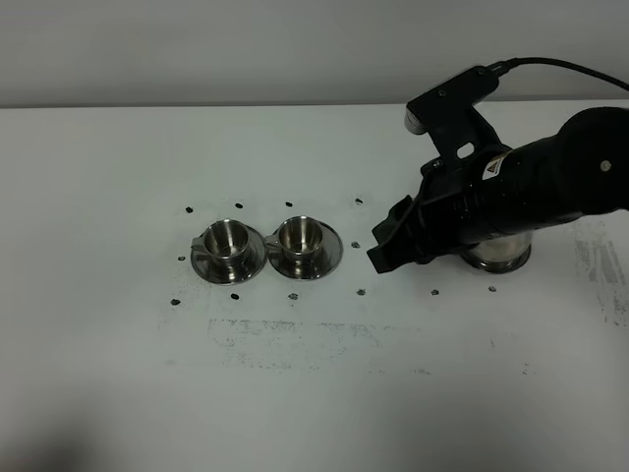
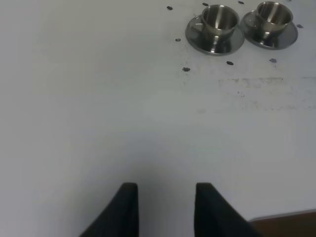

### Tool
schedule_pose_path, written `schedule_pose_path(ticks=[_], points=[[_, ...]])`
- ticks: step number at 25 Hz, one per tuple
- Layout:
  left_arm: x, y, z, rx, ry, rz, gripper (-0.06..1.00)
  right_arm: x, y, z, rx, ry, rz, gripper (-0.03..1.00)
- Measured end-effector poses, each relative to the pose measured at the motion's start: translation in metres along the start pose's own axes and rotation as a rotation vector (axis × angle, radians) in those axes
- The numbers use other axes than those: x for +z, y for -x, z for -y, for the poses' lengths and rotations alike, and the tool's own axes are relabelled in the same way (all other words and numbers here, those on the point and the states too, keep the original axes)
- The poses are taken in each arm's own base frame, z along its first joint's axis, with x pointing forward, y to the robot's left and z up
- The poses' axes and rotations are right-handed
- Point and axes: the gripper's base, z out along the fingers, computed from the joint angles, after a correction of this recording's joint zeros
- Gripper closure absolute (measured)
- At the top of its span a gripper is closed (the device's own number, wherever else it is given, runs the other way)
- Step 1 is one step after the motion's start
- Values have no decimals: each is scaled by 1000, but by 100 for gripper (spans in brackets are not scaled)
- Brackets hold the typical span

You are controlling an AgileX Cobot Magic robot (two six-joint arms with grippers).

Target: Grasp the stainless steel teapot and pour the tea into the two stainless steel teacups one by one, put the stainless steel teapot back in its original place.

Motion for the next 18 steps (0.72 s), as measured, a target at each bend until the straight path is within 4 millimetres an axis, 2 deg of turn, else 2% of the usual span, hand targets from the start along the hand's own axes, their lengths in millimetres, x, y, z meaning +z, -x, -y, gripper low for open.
schedule_pose_path(ticks=[12,18], points=[[0,0,0,0,0,0,66,69,37,34,-59,-158,-97,61],[0,0,0,-1,0,0,66,99,39,54,-95,-228,-154,61]])
